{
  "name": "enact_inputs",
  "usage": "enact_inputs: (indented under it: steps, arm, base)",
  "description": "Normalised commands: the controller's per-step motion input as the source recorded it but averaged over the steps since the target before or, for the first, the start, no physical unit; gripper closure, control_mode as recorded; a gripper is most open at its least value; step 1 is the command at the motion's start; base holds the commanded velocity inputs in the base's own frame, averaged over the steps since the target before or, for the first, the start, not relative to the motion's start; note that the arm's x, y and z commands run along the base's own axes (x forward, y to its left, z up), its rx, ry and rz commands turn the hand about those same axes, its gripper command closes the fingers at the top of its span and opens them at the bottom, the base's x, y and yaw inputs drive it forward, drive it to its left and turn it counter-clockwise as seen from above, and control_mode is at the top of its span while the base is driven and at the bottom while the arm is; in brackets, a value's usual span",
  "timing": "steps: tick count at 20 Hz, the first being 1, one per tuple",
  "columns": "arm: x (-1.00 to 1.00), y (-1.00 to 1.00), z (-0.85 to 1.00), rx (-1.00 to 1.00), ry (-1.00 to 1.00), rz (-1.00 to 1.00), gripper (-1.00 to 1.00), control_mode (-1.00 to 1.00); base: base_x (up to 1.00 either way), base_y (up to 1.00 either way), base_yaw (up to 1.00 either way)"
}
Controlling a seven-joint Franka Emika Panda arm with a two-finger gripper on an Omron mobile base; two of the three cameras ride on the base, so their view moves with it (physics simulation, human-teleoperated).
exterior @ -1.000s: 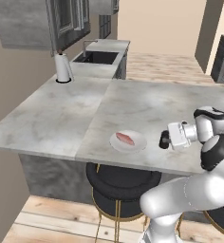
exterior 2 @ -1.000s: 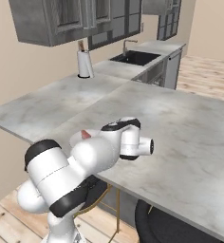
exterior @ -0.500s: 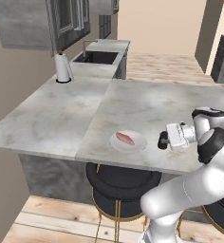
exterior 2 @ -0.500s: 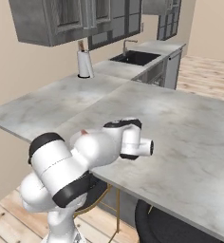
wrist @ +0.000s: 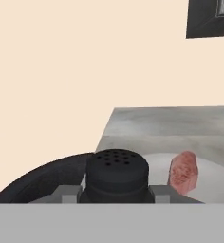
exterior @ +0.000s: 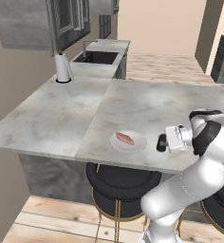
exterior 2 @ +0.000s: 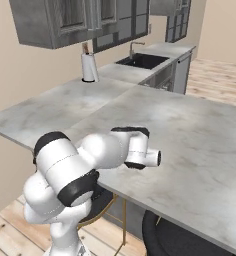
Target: Retrieve the shaker from the cabinet and place it next the steak on a plate on the dining table.
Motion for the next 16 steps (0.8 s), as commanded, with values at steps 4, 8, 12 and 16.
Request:
enact_inputs:
  steps: [4, 8, 12, 16]
  arm:
    - [0.13, 0.0, -0.18, 0.0, 0.0, 0.0, 1.0, -1.0]
    - [0.23, 0.0, -0.03, 0.0, 0.0, 0.0, 1.0, -1.0]
    - [0.24, -0.01, -0.01, 0.0, 0.0, 0.0, 1.0, -1.0]
    - [0.19, -0.04, -0.1, 0.0, 0.0, 0.0, 1.0, -1.0]
  base:
    - [0.0, 0.0, 0.0]
    - [0.0, 0.0, 0.0]
    - [0.0, 0.0, 0.0]
    - [0.0, 0.0, 0.0]
